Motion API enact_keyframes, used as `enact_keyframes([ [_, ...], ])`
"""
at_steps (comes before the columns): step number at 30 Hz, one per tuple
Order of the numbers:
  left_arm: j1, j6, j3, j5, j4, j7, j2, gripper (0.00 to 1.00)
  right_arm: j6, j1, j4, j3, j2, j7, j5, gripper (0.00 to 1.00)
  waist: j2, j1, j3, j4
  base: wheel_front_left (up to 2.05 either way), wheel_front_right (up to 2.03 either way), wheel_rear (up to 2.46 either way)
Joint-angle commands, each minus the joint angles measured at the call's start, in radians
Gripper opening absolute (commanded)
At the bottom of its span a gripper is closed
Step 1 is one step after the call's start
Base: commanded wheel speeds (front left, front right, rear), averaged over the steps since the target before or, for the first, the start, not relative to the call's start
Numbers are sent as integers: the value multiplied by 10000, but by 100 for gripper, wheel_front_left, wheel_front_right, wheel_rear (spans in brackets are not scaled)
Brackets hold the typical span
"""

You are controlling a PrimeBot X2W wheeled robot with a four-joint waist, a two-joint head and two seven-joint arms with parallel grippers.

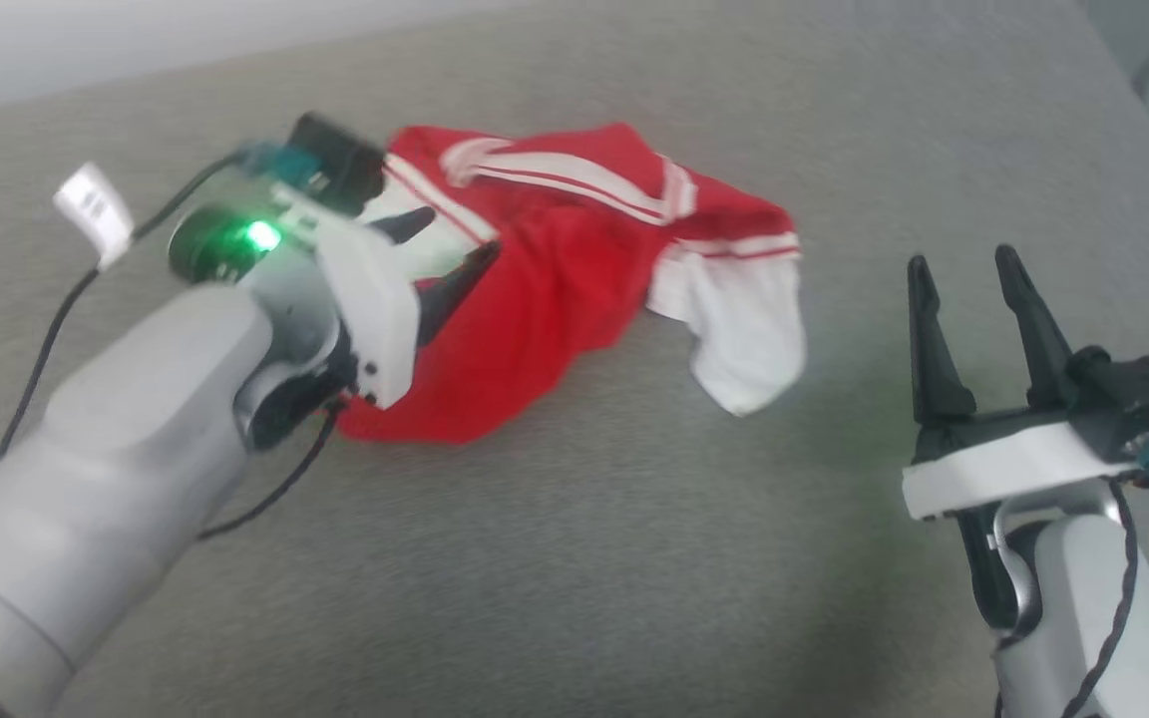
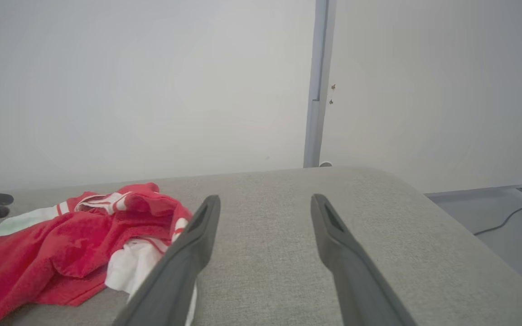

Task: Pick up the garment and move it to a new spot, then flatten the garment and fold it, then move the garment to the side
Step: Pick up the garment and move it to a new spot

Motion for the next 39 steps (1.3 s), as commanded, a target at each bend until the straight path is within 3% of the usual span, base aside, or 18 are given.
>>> enact_keyframes([
  [1,390,13,89,-122,84,-360,-15,100,1,179,39,-77,5,-10,-163,100,0,0,-733,934,0,0,0],
  [9,2461,11,569,-884,909,-3012,-208,100,1,711,430,-510,-560,-10,-553,100,0,0,-1389,2329,0,0,0],
  [15,3909,24,1345,-1105,1465,-3757,-395,100,1,1294,576,-854,-951,-10,-581,100,0,0,-1789,3224,0,0,0],
  [21,5587,362,3896,694,821,-3775,-501,100,1,1919,609,-1104,-1201,-8,-496,100,0,0,-2138,3796,0,0,0],
  [29,8435,921,7736,3799,-1468,-3779,-869,100,1,2400,461,-1282,-1335,-8,-388,100,0,0,-2492,3882,0,0,0],
  [33,9596,786,9354,5393,-2818,-3780,-1304,100,1,2488,278,-1290,-1337,-8,-384,100,0,0,-2632,3755,0,0,0],
  [39,10592,357,10990,7239,-4418,-3780,-2197,100,1,2563,-89,-1327,-1209,-10,-356,100,0,0,-2730,3556,0,0,0],
])
